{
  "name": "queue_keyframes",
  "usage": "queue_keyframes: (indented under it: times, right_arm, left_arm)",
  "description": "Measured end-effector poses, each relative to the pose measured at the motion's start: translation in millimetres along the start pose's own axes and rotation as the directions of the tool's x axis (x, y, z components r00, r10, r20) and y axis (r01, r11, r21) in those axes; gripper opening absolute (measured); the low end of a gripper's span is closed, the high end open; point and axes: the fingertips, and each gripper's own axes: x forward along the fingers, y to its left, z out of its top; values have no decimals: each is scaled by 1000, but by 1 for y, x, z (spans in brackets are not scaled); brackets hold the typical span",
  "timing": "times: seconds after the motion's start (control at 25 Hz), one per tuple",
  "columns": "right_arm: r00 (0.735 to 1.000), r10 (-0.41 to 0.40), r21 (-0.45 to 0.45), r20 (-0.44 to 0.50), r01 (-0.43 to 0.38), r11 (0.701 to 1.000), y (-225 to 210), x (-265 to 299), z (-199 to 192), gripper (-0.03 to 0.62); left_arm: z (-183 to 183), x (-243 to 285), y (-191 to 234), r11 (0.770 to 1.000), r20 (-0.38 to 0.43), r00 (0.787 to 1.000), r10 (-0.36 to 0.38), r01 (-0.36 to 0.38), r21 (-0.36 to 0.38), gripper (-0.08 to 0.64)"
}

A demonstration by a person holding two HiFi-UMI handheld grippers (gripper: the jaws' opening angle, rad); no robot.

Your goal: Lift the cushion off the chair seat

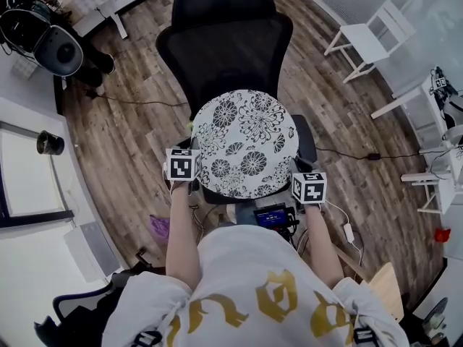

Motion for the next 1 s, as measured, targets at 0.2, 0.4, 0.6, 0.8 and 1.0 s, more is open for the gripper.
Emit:
queue_keyframes:
  times: [0.2, 0.4, 0.6, 0.8, 1.0]
  right_arm:
    - [1000, 14, 12, -10, -13, 1000, 3, -2, -7, 28]
    - [1000, 16, 6, -10, -16, 1000, 3, -1, -8, 28]
    - [1000, 3, 9, -18, -3, 1000, 1, 0, -7, 26]
    - [1000, -4, 7, -25, 4, 1000, -3, 1, -10, 25]
    - [1000, -8, 22, -23, 9, 1000, -5, 3, -11, 25]
  left_arm:
    - [-3, -2, -2, 1000, -8, 1000, 4, -4, 1, 17]
    - [-5, -2, -4, 1000, -2, 1000, -3, 3, -23, 17]
    - [-3, 0, -5, 1000, -6, 1000, -9, 9, -24, 17]
    - [-1, 2, -7, 999, -6, 1000, -26, 26, -36, 17]
    - [-1, 6, -7, 999, -6, 1000, -30, 30, -29, 18]
